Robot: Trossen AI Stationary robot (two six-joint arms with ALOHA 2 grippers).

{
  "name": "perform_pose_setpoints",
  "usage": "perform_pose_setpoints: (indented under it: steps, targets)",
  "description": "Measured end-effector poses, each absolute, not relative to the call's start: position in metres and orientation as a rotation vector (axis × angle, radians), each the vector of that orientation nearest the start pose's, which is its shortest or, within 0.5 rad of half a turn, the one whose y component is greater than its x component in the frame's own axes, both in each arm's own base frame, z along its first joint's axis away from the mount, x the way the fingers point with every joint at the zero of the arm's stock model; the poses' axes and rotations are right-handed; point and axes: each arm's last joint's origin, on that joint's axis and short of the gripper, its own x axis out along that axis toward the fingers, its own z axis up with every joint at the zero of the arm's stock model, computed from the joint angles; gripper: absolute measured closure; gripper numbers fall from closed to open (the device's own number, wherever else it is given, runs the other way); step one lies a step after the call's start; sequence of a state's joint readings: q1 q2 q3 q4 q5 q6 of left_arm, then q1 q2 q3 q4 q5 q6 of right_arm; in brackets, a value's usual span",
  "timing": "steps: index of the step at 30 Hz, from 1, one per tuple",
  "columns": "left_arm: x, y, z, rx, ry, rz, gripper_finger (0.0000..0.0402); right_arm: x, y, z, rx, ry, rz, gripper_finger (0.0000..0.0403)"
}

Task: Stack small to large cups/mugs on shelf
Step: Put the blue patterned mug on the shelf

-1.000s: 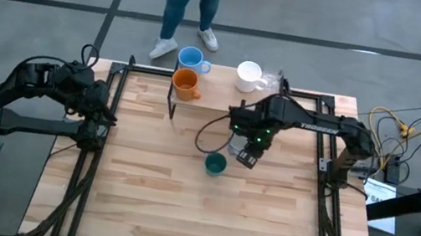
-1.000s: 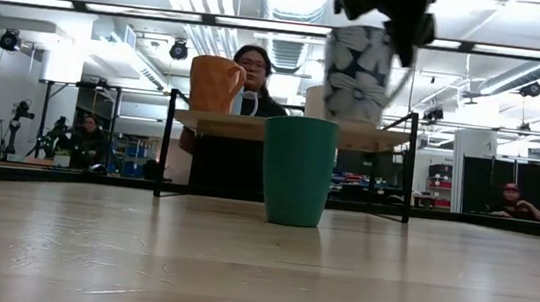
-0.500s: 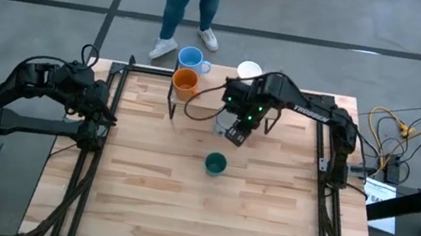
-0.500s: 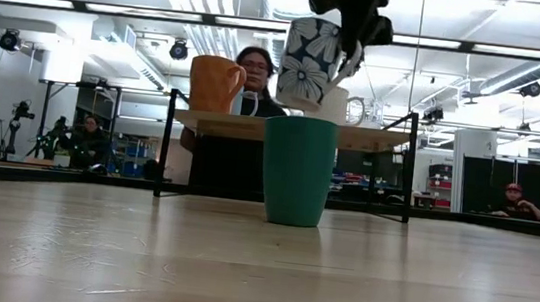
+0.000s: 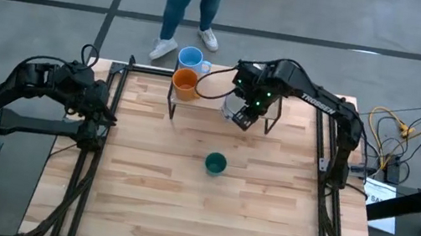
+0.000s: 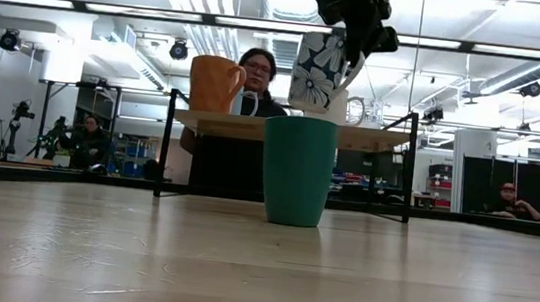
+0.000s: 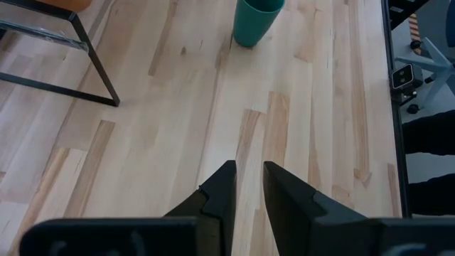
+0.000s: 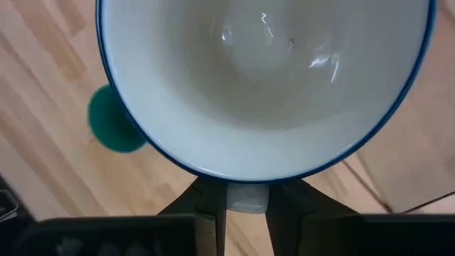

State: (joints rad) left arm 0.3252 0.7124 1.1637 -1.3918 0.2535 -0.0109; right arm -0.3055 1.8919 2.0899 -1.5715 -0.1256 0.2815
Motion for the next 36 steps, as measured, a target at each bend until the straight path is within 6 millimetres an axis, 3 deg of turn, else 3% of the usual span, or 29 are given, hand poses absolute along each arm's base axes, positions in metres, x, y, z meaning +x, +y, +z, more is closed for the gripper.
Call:
perform_pose_setpoints:
  steps: [8,22,36]
  targets:
    - [0.07,0.016,0.36,-0.278,0.902,0.071,0.0345,0.33,-0.119,0.366,0.53,1.315,-0.394,0.0346]
    - [0.07,0.016,0.36,-0.278,0.902,0.071,0.0345,0.326,-0.128,0.358,0.528,1.345,-0.425,0.0346]
    - [0.07,0.016,0.36,-0.278,0.902,0.071,0.0345,0.296,-0.133,0.381,0.592,1.257,-0.536,0.0346]
